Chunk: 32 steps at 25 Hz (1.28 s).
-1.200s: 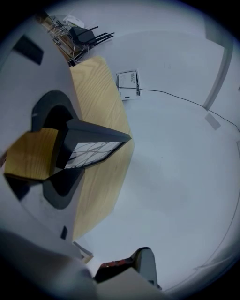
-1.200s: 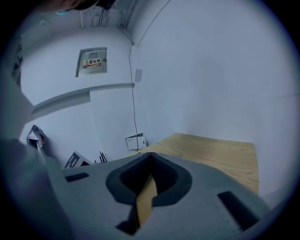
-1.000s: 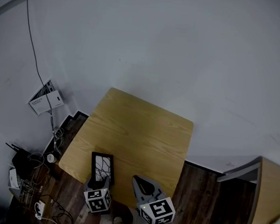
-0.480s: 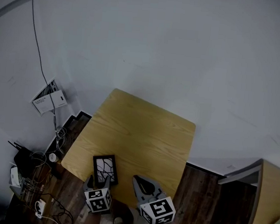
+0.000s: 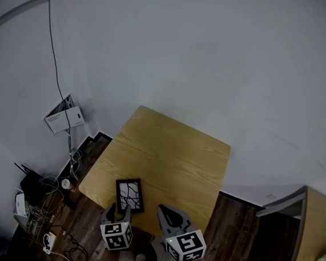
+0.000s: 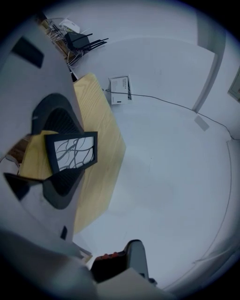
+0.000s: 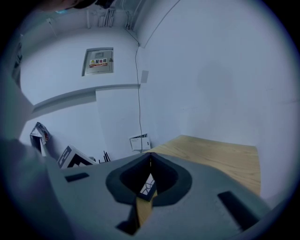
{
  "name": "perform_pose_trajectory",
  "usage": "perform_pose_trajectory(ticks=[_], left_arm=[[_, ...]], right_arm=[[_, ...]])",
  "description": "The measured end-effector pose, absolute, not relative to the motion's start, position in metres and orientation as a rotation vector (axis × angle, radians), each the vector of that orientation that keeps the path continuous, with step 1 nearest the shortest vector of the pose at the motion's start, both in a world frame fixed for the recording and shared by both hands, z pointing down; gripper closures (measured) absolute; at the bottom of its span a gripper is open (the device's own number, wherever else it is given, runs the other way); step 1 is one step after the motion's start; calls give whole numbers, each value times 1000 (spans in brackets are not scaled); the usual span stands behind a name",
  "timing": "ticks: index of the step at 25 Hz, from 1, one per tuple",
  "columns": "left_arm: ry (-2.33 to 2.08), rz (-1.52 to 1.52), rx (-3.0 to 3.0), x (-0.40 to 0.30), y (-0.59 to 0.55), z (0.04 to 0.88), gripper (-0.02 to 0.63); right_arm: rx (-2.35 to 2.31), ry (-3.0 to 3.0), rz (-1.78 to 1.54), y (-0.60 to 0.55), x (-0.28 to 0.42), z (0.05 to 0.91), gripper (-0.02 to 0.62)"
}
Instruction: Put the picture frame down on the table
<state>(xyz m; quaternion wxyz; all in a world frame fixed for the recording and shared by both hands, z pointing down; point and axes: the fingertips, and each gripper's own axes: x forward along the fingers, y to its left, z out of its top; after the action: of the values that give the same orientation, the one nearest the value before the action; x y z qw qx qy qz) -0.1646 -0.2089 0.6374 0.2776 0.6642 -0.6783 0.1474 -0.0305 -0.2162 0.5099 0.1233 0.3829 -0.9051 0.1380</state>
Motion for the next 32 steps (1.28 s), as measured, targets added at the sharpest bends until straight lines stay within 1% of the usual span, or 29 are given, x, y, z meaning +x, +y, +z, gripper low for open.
perform_pose_trajectory(ticks=[5, 7, 10, 21, 32], left_arm=[[-1862, 344, 1827, -170, -192, 612, 500], [-1878, 318, 1832, -173, -183, 602, 534], [-1897, 285, 1832, -177, -169, 588, 566], [-1885, 215, 1843, -181, -114, 556, 597], [-1808, 206, 1940, -174, -70, 530, 600]], right_arm=[[1146, -2642, 387, -199, -31, 503, 597], [1150, -2644, 381, -190, -33, 501, 597], [1153, -2649, 375, -176, -34, 498, 597], [1176, -2692, 348, -128, -35, 479, 597], [1166, -2722, 328, -86, -42, 473, 597]])
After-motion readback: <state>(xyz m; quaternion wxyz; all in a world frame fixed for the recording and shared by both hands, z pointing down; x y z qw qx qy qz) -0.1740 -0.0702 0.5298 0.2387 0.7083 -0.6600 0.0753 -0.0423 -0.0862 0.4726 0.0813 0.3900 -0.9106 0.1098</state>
